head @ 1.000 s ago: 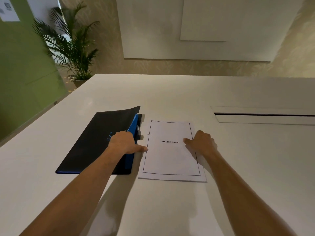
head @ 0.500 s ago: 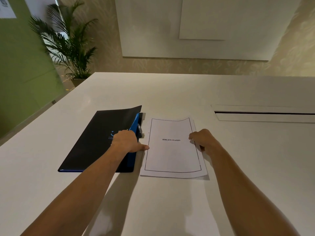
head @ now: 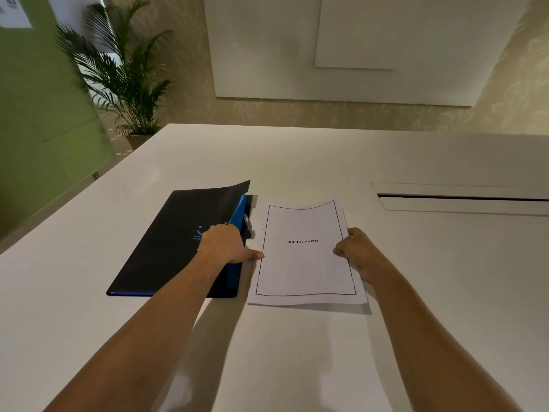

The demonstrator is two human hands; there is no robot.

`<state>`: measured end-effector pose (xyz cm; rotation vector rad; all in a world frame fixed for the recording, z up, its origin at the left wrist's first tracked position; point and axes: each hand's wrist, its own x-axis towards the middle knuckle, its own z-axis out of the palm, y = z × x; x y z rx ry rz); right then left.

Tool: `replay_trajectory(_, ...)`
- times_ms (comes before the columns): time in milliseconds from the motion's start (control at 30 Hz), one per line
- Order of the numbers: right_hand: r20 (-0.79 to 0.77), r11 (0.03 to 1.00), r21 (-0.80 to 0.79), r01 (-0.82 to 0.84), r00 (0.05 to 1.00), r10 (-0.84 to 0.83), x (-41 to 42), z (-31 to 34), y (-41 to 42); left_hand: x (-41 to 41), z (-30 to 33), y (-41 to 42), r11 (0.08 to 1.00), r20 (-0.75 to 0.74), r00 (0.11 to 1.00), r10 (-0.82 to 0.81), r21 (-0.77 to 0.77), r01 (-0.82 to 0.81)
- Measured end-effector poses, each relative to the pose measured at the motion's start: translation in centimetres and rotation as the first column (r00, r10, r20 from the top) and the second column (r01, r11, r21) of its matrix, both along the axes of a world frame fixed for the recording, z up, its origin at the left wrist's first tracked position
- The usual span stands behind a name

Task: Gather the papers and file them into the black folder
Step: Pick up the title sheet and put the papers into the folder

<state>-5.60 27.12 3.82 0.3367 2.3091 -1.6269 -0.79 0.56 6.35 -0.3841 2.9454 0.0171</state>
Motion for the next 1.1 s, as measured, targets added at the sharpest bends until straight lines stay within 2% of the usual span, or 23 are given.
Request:
replay_trajectory(233,-0.153,0.982,-0.176,0.074,0.983,-0.102,-0.3,2.6,0.5,0.6,1.7,-1.8,0.993,0.002,1.000,-0.019,0.113,0.019)
replay_trajectory(467,-0.369,0.964,-0.252,0.086,0.912,-0.178,0.3,7.3,-2.6,1.0,3.6,-1.1,0.985,-0.073,0.997,-0.001,0.172,0.014)
replay_trajectory(633,-0.439,0.996,-0.084,0.007,0.897,-0.043,2.2,7.7,-5.7,1.0,4.8,0.4,0.978,-0.102,0.995,0.001,0.207,0.020)
replay_trajectory(867,-0.341,0.990,0.064,-0.127,0.929,0.141,2.6,6.1,-8.6,0.7,5.6,3.7,0.975,-0.127,0.992,-0.016,0.217,0.043)
replay_trajectory(967,-0.347,0.985,0.077,-0.152,0.923,0.169,2.6,5.6,-9.8,0.6,5.7,5.6,0.980,-0.136,0.990,-0.027,0.193,0.053)
replay_trajectory(1100,-0.344,0.983,0.036,-0.181,0.921,0.183,1.8,4.3,-10.8,0.4,6.1,7.4,0.958,-0.166,0.984,-0.060,0.269,0.104)
